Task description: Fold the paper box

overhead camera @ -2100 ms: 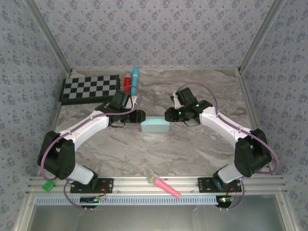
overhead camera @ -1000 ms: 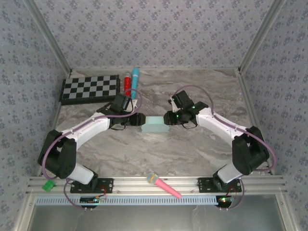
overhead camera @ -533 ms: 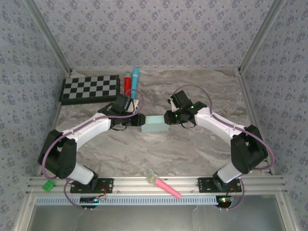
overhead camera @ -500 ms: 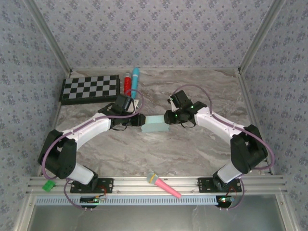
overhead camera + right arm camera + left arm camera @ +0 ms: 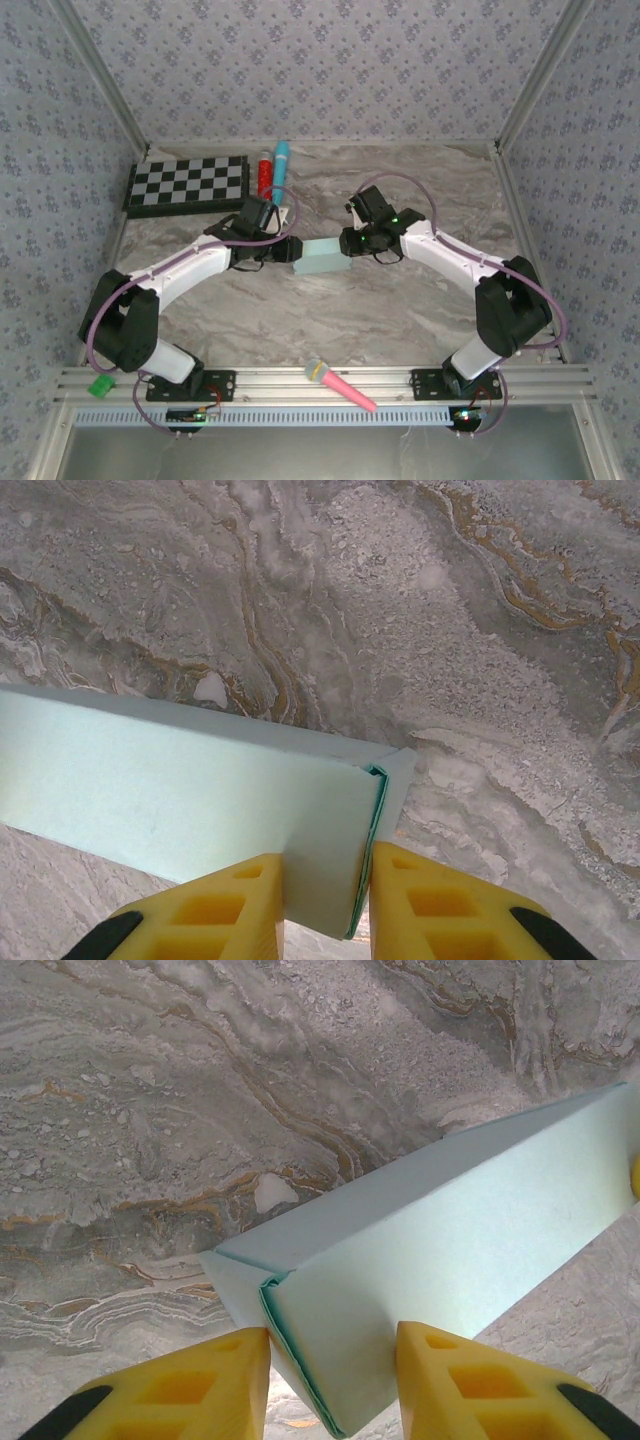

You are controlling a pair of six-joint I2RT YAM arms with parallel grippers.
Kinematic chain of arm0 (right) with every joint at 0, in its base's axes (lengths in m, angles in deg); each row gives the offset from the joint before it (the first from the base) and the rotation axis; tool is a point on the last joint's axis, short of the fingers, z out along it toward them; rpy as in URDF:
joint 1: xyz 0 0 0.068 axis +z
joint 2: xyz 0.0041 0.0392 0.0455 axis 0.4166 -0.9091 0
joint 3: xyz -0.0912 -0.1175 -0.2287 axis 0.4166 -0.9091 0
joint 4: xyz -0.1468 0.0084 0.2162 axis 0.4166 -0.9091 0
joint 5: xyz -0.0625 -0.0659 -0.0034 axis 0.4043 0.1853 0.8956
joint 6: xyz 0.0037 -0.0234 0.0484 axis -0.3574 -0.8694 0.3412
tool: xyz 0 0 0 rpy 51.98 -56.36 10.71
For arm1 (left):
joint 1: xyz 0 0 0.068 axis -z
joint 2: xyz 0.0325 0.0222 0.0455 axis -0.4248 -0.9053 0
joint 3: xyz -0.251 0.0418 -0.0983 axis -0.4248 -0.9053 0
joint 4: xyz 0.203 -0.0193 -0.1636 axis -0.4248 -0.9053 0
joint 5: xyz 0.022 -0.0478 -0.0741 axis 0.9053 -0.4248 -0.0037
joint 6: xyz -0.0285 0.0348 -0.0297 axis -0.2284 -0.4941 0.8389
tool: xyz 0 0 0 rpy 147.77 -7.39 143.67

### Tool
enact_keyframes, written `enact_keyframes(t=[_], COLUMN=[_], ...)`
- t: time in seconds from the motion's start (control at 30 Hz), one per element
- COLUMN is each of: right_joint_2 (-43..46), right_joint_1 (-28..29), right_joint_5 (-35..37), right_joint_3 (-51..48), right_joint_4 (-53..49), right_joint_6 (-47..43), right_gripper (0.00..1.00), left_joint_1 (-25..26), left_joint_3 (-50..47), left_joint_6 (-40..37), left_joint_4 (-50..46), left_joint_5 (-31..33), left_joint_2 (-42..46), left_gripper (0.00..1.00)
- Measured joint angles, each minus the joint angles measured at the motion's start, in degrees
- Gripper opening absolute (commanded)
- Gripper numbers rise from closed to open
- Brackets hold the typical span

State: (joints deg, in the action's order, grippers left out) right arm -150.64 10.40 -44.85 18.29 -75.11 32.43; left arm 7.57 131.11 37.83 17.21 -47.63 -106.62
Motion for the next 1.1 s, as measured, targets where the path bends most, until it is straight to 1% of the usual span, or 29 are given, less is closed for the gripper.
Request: enact_keyframes(t=[0.13, 0.4, 0.47, 0.57, 0.67, 0.77, 0.8, 0.93, 1.1], right_joint_2=[-0.4, -3.0, -3.1, -2.8, -1.5, 2.1, 3.4, 7.8, 10.6], right_joint_1=[0.0, -0.2, -0.4, -0.7, -1.4, -2.6, -3.2, -6.2, -9.8], right_joint_5=[0.0, 0.1, 0.1, 0.4, 1.2, 2.2, 2.4, 2.7, 2.7], right_joint_3=[1.0, 5.8, 6.3, 6.4, 6.2, 4.3, 3.3, -0.7, -4.9], right_joint_4=[-1.0, -5.2, -5.9, -6.3, -6.3, -5.6, -5.4, -5.4, -5.4], right_joint_6=[-0.2, -1.1, -1.1, -1.1, -1.1, -1.1, -1.1, -1.1, -1.1], right_gripper=[0.27, 0.34, 0.35, 0.35, 0.37, 0.38, 0.38, 0.39, 0.38], left_joint_1=[0.1, 0.3, 0.5, 0.7, 1.0, 2.1, 2.8, 6.2, 10.1], left_joint_3=[0.6, 5.2, 6.4, 8.7, 10.3, 11.7, 12.2, 14.9, 17.2], left_joint_6=[-0.3, -1.6, -2.1, -3.0, -4.9, -8.2, -9.8, -17.5, -30.0], left_joint_4=[-0.8, -5.9, -7.0, -8.0, -8.1, -8.3, -8.4, -9.0, -9.8], left_joint_5=[0.8, 2.2, 2.3, 2.6, 3.0, 4.3, 5.2, 8.3, 10.8], left_joint_2=[0.0, -1.9, -2.0, -2.1, -2.1, -2.1, -2.1, -2.8, -6.1], left_gripper=[0.44, 0.53, 0.57, 0.66, 0.79, 0.9, 0.92, 0.95, 0.98])
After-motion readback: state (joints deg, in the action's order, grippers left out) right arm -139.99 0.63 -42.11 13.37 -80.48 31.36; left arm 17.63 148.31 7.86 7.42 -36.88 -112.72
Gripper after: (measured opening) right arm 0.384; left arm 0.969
